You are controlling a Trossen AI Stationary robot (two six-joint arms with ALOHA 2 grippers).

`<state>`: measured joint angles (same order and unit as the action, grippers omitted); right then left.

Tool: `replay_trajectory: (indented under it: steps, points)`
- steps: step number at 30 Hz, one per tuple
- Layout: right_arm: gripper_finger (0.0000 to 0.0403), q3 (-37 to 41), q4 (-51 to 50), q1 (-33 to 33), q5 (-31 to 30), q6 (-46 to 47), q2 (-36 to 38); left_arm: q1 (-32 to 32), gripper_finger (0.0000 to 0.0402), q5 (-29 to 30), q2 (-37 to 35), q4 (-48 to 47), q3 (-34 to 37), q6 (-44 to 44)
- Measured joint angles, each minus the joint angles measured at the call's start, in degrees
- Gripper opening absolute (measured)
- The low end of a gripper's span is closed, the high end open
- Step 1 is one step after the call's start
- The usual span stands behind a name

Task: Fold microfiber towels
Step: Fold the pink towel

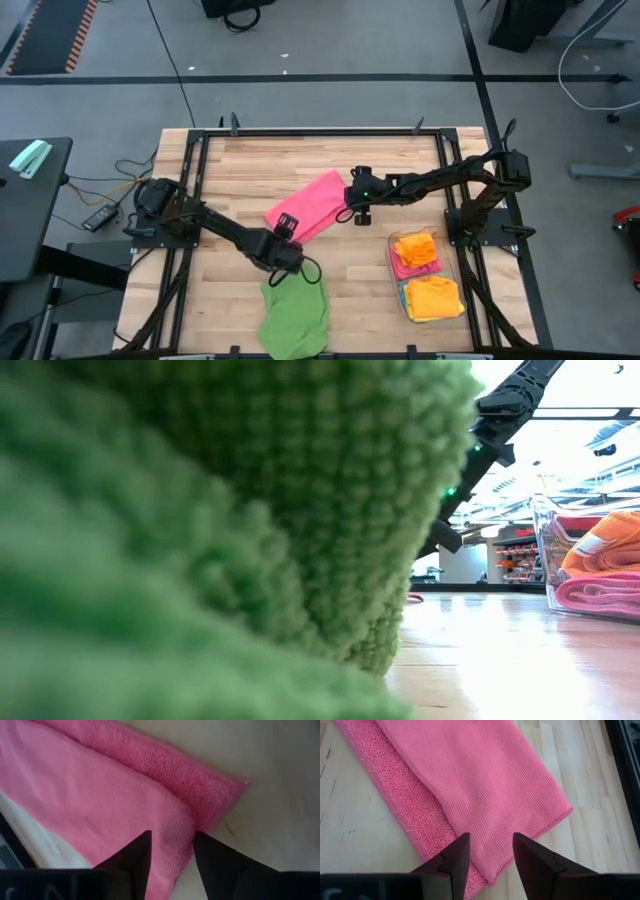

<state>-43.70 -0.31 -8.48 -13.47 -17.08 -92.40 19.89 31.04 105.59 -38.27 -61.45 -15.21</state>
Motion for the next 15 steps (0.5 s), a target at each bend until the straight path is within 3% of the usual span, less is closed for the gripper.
replay_trajectory:
  steps: [6, 12, 15]
  points:
    - [0.0158, 0.0, 0.1, 0.0, 1.2, -1.0, 0.0, -0.5, 0.0115, 0.2, 0.2, 0.9, 0.0, 2.4]
    - [0.0158, 0.0, 0.0, 0.3, 4.9, -4.2, 0.0, -0.5, 0.0019, 0.3, 0.2, 1.5, 0.0, 3.5]
    - [0.0158, 0.0, 0.1, 0.8, 4.2, -5.4, 0.0, -0.5, 0.0016, 0.2, 0.0, 1.4, 0.0, 4.5]
